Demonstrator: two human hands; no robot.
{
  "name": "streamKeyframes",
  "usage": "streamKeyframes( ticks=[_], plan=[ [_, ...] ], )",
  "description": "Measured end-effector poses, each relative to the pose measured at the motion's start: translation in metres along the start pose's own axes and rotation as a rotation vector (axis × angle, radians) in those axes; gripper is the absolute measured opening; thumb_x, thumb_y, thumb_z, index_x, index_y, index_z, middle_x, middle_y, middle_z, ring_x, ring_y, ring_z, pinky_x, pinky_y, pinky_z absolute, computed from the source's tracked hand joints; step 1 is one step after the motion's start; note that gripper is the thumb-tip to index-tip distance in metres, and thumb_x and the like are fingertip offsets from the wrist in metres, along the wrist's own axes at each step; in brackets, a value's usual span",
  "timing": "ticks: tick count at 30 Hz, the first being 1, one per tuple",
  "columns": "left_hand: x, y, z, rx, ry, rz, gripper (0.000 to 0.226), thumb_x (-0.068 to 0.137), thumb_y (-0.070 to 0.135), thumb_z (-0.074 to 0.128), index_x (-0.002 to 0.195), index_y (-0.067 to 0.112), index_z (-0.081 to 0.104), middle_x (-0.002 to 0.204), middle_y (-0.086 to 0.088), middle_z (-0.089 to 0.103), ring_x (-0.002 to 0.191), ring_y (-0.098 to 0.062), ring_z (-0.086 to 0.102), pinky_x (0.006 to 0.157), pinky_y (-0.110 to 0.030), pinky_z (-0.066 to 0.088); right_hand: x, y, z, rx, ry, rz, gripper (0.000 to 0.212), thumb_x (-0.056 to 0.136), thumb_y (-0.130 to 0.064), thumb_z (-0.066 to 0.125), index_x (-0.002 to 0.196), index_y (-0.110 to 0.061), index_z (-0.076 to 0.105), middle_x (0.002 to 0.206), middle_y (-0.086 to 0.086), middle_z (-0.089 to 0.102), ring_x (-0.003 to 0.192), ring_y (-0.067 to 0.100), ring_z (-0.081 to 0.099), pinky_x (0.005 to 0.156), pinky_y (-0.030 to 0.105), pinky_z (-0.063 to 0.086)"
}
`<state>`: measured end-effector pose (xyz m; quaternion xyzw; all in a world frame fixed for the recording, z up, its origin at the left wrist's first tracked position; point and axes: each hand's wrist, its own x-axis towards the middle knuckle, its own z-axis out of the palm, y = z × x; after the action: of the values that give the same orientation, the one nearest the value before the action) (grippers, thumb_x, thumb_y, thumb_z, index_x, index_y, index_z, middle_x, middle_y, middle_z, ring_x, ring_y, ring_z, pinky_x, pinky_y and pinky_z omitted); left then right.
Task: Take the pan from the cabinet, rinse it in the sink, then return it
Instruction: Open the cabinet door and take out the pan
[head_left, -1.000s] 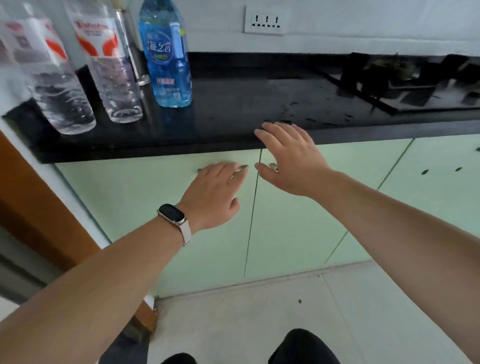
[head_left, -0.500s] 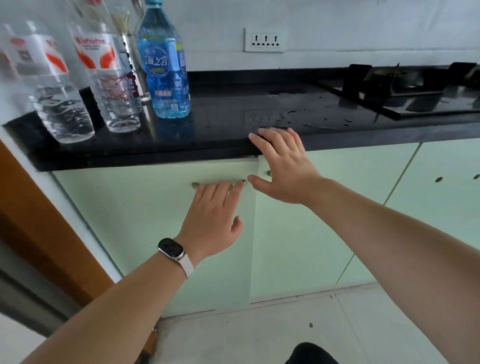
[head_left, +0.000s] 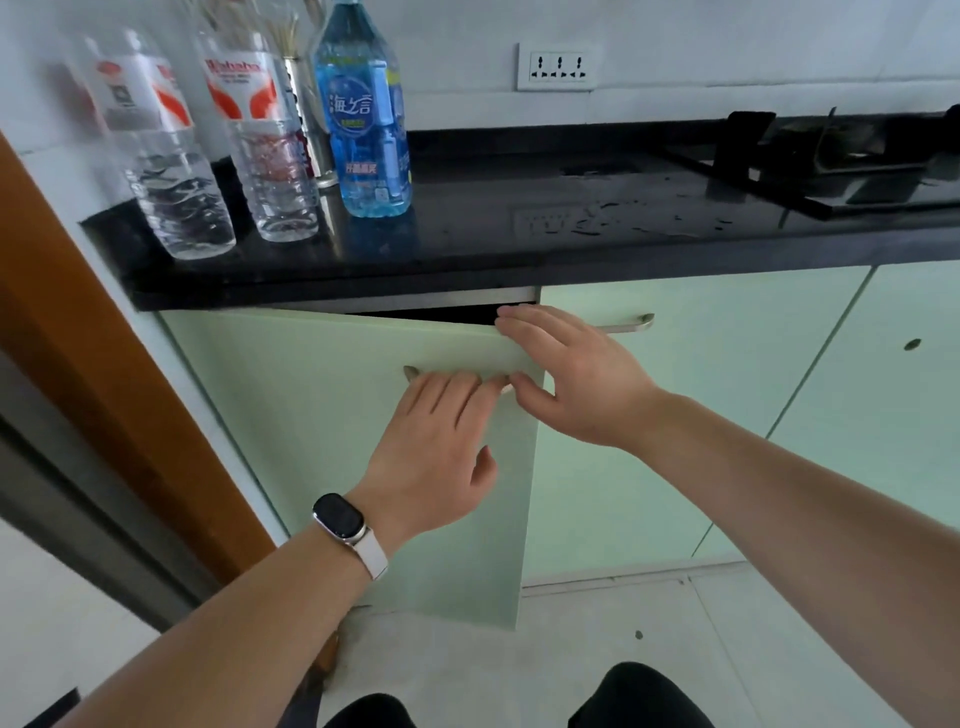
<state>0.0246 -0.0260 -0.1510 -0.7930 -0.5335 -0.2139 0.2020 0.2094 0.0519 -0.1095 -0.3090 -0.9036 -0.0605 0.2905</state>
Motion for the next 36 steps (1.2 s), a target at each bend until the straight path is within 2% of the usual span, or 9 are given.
streamKeyframes(
  ticks=[3,8,15,19,23,26,29,34,36],
  plan=[
    [-0.019,0.003,-0.009,-0.008,0.023,0.031,0.054,0.075,0.024,0.061,0.125,0.005,0.058,0.11,-0.011,0.062,0.103,-0.034,0.057,0.102,-0.044,0.042,-0.006,-0.009,0.002,0.04,0.09,-0.157,0.051,0.089,-0.026,0.058,0.133,-0.001,0.062,0.139,0.015,0.061,0.128,0.034,0.057,0.105,0.044,0.049],
    [-0.044,0.001,-0.025,0.003,-0.01,0.074,0.052,0.077,0.026,0.062,0.124,0.006,0.06,0.114,-0.012,0.065,0.106,-0.035,0.06,0.104,-0.047,0.042,-0.002,-0.027,-0.004,0.146,0.104,-0.369,0.046,0.086,-0.019,0.061,0.125,0.003,0.067,0.139,0.02,0.06,0.131,0.036,0.056,0.114,0.041,0.041],
    [-0.082,0.002,-0.051,-0.156,0.099,0.045,0.041,0.078,0.026,0.069,0.11,0.001,0.066,0.11,-0.012,0.067,0.105,-0.032,0.061,0.107,-0.044,0.041,0.003,-0.068,-0.003,0.269,0.131,-0.674,0.037,0.083,-0.012,0.06,0.108,0.013,0.072,0.121,0.027,0.069,0.111,0.038,0.069,0.101,0.046,0.052],
    [-0.11,0.001,-0.061,-0.323,0.157,-0.023,0.063,0.072,0.046,0.075,0.116,0.006,0.055,0.115,-0.011,0.063,0.114,-0.029,0.057,0.105,-0.044,0.042,0.006,-0.104,0.002,0.401,0.133,-0.795,0.042,0.082,-0.015,0.066,0.117,0.007,0.064,0.121,0.028,0.068,0.115,0.037,0.067,0.1,0.047,0.052],
    [-0.14,0.002,-0.074,-0.391,0.284,-0.103,0.065,0.072,0.064,0.069,0.107,0.012,0.05,0.115,-0.004,0.053,0.111,-0.019,0.051,0.101,-0.037,0.043,0.012,-0.136,0.01,0.55,0.022,-0.746,0.055,0.081,-0.028,0.072,0.122,0.009,0.065,0.128,0.026,0.065,0.128,0.035,0.059,0.109,0.052,0.043],
    [-0.16,0.0,-0.082,-0.334,0.358,-0.164,0.066,0.071,0.065,0.07,0.105,0.012,0.051,0.12,-0.007,0.052,0.113,-0.02,0.052,0.096,-0.036,0.046,0.016,-0.159,0.022,0.619,-0.12,-0.734,0.074,0.087,-0.057,0.058,0.133,0.0,0.053,0.14,0.024,0.057,0.141,0.032,0.045,0.118,0.054,0.03],
    [-0.18,-0.002,-0.095,-0.265,0.413,-0.209,0.067,0.072,0.06,0.072,0.112,0.011,0.05,0.128,-0.01,0.047,0.122,-0.023,0.05,0.098,-0.037,0.048,0.02,-0.181,0.039,0.655,-0.186,-0.746,0.083,0.084,-0.074,0.042,0.138,-0.011,0.037,0.153,0.021,0.038,0.149,0.036,0.028,0.117,0.063,0.025],
    [-0.212,-0.006,-0.117,-0.153,0.446,-0.211,0.086,0.079,0.046,0.069,0.147,0.02,0.024,0.145,-0.009,0.031,0.143,-0.017,0.033,0.111,-0.037,0.039,0.026,-0.217,0.073,0.661,-0.069,-0.854,0.086,0.088,-0.074,0.035,0.155,-0.027,0.007,0.16,0.016,0.015,0.153,0.042,0.008,0.117,0.068,0.016],
    [-0.222,-0.012,-0.129,-0.135,0.453,-0.236,0.081,0.081,0.038,0.068,0.147,0.023,0.022,0.145,-0.009,0.032,0.142,-0.016,0.035,0.108,-0.04,0.042,0.031,-0.23,0.088,0.619,0.007,-0.872,0.092,0.089,-0.07,0.04,0.159,-0.032,-0.008,0.16,0.019,0.014,0.153,0.044,0.011,0.118,0.066,0.018]
  ],
)
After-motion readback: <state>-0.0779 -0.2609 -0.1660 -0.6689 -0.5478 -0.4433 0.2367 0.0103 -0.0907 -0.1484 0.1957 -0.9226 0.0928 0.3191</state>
